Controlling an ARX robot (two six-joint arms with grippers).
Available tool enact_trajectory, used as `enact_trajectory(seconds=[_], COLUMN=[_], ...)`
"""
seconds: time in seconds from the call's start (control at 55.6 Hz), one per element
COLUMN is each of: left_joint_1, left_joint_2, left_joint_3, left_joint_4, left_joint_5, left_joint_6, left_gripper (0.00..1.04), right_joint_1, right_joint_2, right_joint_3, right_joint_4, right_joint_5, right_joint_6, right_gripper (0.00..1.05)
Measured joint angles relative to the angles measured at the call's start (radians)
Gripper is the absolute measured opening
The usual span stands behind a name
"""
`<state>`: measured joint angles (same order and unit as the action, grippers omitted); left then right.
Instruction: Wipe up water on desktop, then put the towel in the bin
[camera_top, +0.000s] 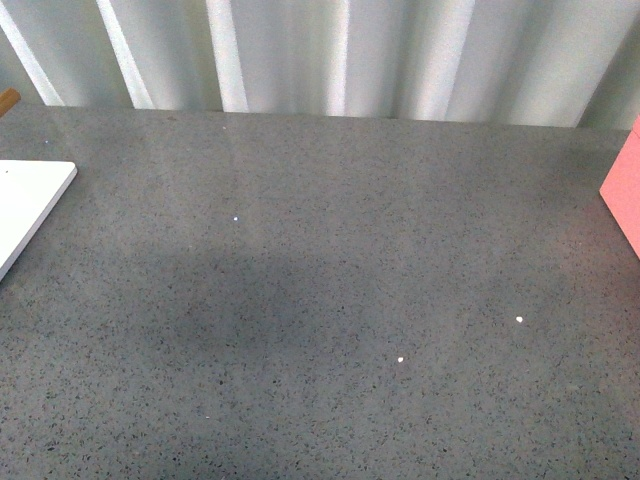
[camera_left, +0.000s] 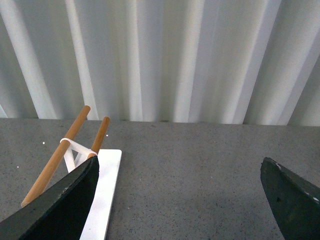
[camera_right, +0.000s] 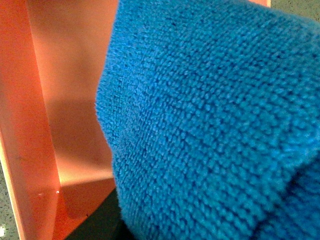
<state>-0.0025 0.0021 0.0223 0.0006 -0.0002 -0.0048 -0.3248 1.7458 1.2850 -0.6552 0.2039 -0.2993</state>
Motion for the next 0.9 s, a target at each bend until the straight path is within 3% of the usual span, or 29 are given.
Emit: enact_trajectory(seconds=[0.36, 0.899], left_joint_1=[0.000, 0.000], left_joint_2=[0.000, 0.000], left_joint_3=[0.000, 0.000], left_joint_4=[0.000, 0.000], left_joint_5=[0.000, 0.000], left_joint_6=[0.000, 0.000], left_gripper=[0.98, 0.98], right_joint_1=[0.000, 0.000], right_joint_2=[0.000, 0.000], right_joint_3=[0.000, 0.000], right_joint_4=[0.000, 0.000], right_joint_5=[0.000, 0.000], right_joint_6=[0.002, 0.001], right_gripper=[1.00, 0.98])
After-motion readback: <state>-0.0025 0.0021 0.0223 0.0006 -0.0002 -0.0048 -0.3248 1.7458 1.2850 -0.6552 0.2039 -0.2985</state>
